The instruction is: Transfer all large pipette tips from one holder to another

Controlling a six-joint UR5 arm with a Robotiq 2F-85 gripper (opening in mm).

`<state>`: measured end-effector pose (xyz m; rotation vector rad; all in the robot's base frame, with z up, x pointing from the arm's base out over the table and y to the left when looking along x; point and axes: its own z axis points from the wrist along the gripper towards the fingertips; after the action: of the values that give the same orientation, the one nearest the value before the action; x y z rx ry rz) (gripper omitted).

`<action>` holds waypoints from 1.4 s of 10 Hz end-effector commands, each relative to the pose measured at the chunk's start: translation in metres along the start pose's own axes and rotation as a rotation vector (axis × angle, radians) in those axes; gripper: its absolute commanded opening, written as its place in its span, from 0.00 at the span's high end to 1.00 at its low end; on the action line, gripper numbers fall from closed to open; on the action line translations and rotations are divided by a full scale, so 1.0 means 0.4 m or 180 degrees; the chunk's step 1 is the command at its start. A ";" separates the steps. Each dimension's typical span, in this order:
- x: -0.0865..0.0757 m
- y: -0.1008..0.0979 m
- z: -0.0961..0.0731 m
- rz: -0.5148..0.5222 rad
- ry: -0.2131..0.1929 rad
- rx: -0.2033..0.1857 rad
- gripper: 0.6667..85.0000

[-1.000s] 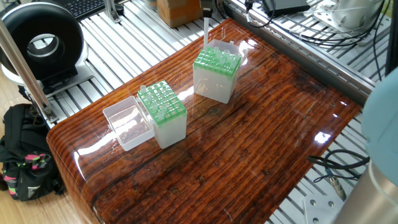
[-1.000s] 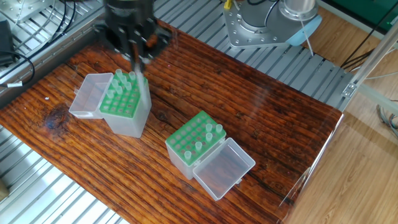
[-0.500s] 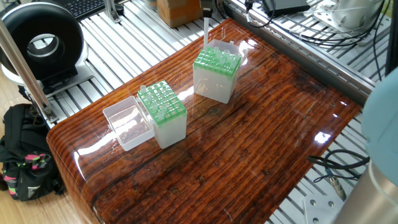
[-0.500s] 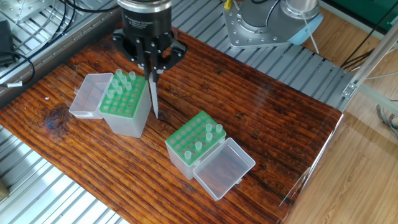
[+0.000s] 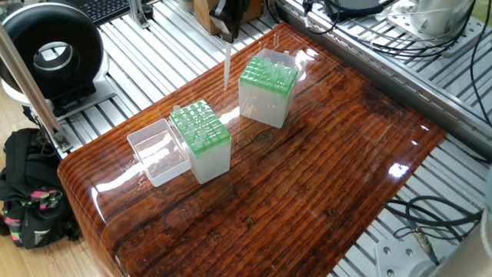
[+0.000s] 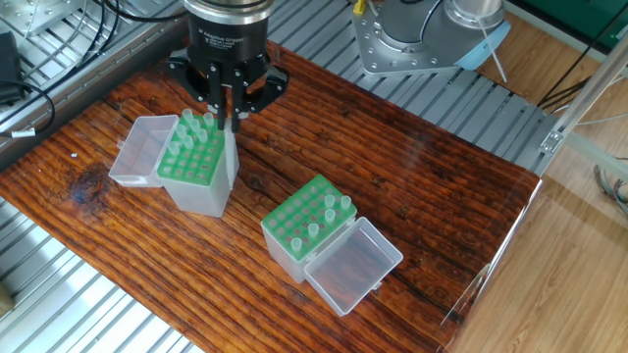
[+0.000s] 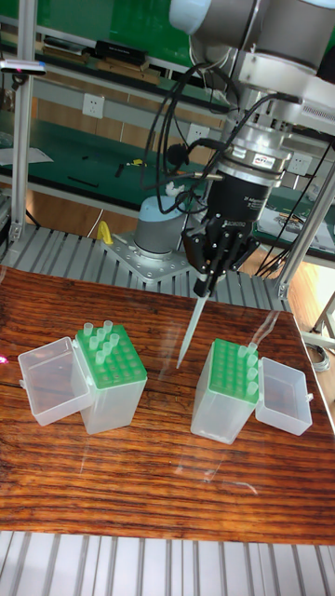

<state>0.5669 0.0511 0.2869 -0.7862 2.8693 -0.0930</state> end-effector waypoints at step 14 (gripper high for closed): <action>-0.068 0.290 -0.003 0.0905 0.0120 -0.0225 1.00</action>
<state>0.5364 0.1548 0.2857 -0.4152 2.9878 0.0084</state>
